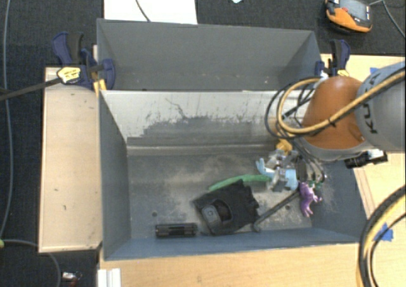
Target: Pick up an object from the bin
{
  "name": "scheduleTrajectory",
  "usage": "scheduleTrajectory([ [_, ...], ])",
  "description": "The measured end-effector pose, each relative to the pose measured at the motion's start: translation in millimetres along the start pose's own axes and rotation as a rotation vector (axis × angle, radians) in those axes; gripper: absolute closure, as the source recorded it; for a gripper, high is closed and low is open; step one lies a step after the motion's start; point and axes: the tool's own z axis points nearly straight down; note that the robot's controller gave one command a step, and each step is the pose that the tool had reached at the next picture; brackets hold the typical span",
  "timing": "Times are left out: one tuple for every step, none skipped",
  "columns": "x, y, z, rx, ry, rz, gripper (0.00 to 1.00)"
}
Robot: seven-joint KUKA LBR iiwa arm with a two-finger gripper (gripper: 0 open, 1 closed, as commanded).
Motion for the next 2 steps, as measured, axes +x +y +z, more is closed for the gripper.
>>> scheduleTrajectory([
  [0.0,0.1,-15.2,0.000,0.000,0.000,1.00],
  [-1.2,0.1,-28.7,0.000,-0.005,-0.001,1.00],
])
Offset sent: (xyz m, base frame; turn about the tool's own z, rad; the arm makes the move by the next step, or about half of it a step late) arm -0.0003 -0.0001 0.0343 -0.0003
